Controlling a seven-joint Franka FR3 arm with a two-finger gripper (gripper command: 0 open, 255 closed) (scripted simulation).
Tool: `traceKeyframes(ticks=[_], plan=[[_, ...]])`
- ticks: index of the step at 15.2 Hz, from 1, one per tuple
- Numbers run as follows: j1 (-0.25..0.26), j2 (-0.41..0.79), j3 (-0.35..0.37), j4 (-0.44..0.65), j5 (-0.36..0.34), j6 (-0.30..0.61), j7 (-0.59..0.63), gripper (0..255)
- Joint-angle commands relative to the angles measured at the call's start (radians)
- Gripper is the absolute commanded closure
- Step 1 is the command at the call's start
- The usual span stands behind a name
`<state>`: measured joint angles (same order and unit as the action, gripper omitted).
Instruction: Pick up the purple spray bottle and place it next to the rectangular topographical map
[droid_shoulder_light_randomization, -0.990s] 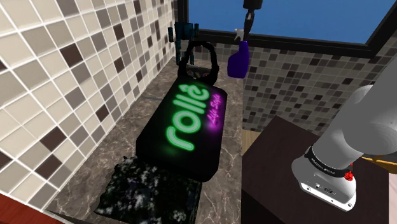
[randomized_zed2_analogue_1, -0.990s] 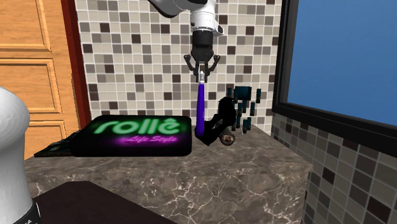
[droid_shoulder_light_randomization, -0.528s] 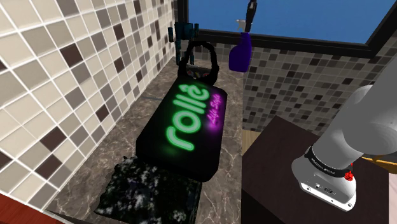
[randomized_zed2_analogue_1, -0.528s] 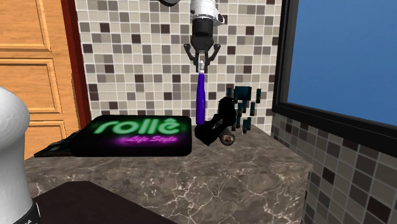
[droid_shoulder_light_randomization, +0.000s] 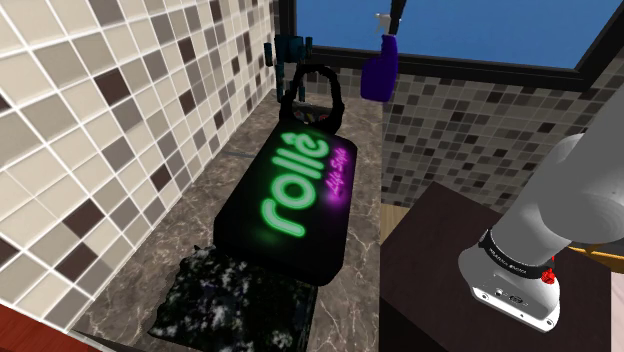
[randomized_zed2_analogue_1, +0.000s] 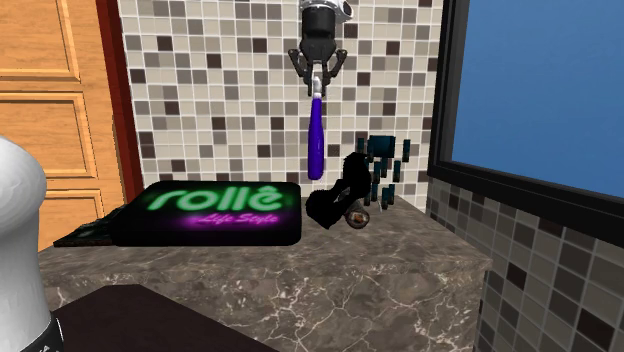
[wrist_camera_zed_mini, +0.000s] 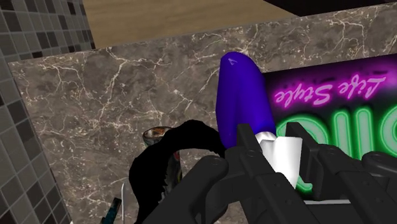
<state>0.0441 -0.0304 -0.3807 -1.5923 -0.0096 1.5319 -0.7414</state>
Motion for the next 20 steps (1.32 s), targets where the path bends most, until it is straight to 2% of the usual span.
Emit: traceKeyframes(ticks=[1,11,20], plan=[[-0.001,0.012,-0.001,0.041,0.004,-0.031,-0.002,255],[-0.013,0.079,-0.012,0.261,0.030,-0.187,-0.020,255],[-0.044,0.185,-0.029,0.523,0.075,-0.353,-0.046,255]])
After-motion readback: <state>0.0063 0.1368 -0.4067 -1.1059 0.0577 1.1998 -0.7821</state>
